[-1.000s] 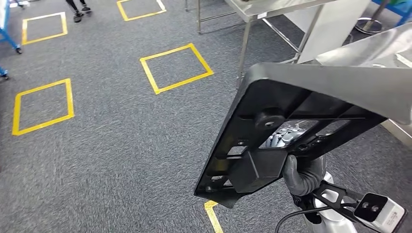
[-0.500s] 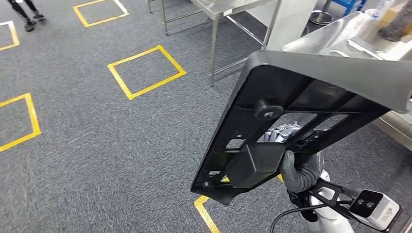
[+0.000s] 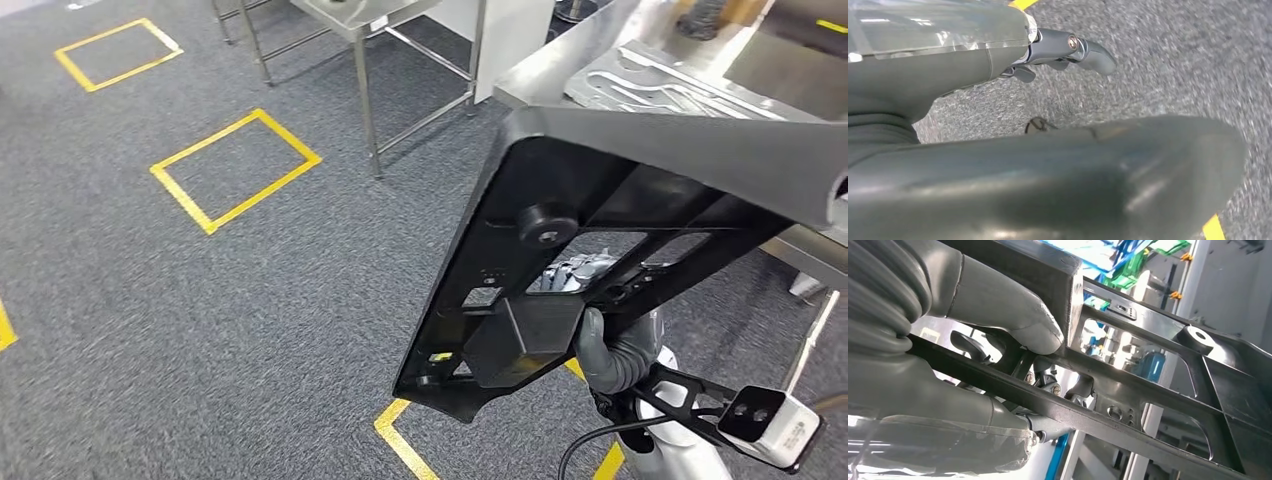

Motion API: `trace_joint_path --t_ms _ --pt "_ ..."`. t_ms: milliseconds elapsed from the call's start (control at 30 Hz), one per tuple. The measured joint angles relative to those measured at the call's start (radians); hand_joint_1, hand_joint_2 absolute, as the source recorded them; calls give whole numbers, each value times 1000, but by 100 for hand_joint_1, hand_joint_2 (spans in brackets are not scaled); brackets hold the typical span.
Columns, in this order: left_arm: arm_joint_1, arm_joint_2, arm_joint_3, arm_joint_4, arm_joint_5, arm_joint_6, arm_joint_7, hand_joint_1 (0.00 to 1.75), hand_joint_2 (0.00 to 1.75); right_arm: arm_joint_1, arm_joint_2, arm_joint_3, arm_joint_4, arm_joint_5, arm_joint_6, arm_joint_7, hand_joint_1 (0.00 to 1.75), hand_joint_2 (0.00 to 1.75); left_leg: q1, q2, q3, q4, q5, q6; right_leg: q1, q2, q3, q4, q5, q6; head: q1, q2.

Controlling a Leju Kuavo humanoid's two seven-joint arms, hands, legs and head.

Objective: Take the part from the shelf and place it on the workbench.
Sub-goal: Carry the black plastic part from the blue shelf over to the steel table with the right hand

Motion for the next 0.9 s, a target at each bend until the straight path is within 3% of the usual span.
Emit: trace_joint_path --t_ms 33,100,167,233,267,300,367,433,467,500,533,600,633,667,733,800,833,900 --pt "0 0 0 0 0 0 0 0 0 0 0 1 1 -1 2 0 175 175 1 -10 26 -65 42 3 0 14 0 2 0 1 0 0" --pt "-1 -1 1 0 1 0 0 0 0 -2 0 2 3 -3 4 0 175 175 4 -64 78 -192 98 11 -1 38 -3 8 0 7 0 0" --pt "0 -1 2 0 1 1 -1 0 0 -2 0 5 4 -4 5 0 175 175 4 -98 95 -239 107 21 -6 62 -13 10 5 20 0 0" --pt "-2 -2 3 0 1 1 -2 0 0 -2 0 7 5 -5 5 0 175 175 3 -77 97 -247 114 32 -10 83 -20 6 12 35 0 0" --pt "-4 -3 3 0 1 1 -2 0 0 -1 0 7 5 -6 5 0 175 175 5 -64 101 -254 119 39 -8 74 -23 11 8 40 0 0" --pt "-5 -3 3 0 1 1 -2 0 0 -3 0 7 5 -6 5 0 175 175 7 -50 103 -261 124 46 -6 50 -35 34 -8 44 0 0" --pt "-5 -4 3 0 0 0 -3 0 0 -4 1 8 5 -7 5 0 175 175 6 -22 105 -269 128 54 -4 -14 -86 143 -68 49 0 0" --pt "-1 -4 5 0 0 0 -3 0 0 -1 3 8 8 -7 4 0 175 175 2 7 103 -267 127 56 -8 -42 -143 264 -116 55 0 0" --pt "-1 -4 6 0 0 0 -3 0 0 1 4 9 9 -7 4 0 175 175 1 21 103 -266 126 56 -10 -46 -149 282 -115 56 0 0" --pt "-2 -4 7 0 0 0 -3 0 0 3 4 9 10 -7 4 0 175 175 0 35 103 -265 124 55 -11 -50 -134 257 -95 57 0 0" --pt "-3 -4 8 0 0 -1 -3 0 0 3 4 9 11 -7 4 0 175 175 0 47 104 -264 122 53 -11 -59 -98 195 -65 55 0 0" --pt "-5 -4 8 0 0 -2 -4 0 0 4 4 9 11 -7 4 0 175 175 -4 66 108 -260 116 46 -6 -103 -20 53 -20 47 0 0" --pt "-6 -4 8 0 0 -2 -4 0 0 3 4 9 11 -7 4 0 175 175 -6 74 110 -260 113 41 -3 -118 3 12 -11 42 0 0" --pt "-6 -4 8 0 0 -2 -4 0 0 3 4 9 11 -7 4 0 175 175 -8 82 112 -259 111 36 1 -125 9 -3 -11 37 0 0" --pt "-8 -4 8 0 -1 -2 -4 0 0 4 4 9 11 -7 4 0 175 175 -9 100 116 -261 107 25 1 -101 7 -3 -7 28 0 0" --pt "-9 -4 8 0 -1 -3 -5 0 0 4 4 9 10 -6 4 0 175 175 -6 80 110 -236 84 14 -3 -81 9 -11 -1 18 0 0" --pt "-9 -4 8 0 -2 -4 -6 0 0 3 3 9 10 -4 3 0 175 175 -4 58 94 -196 57 10 -6 -71 10 -15 2 13 0 0" --pt "-7 -4 8 0 -3 -5 -8 0 0 2 3 10 10 2 3 0 175 175 -1 14 32 -60 -11 4 -5 -49 8 -15 4 8 0 0"
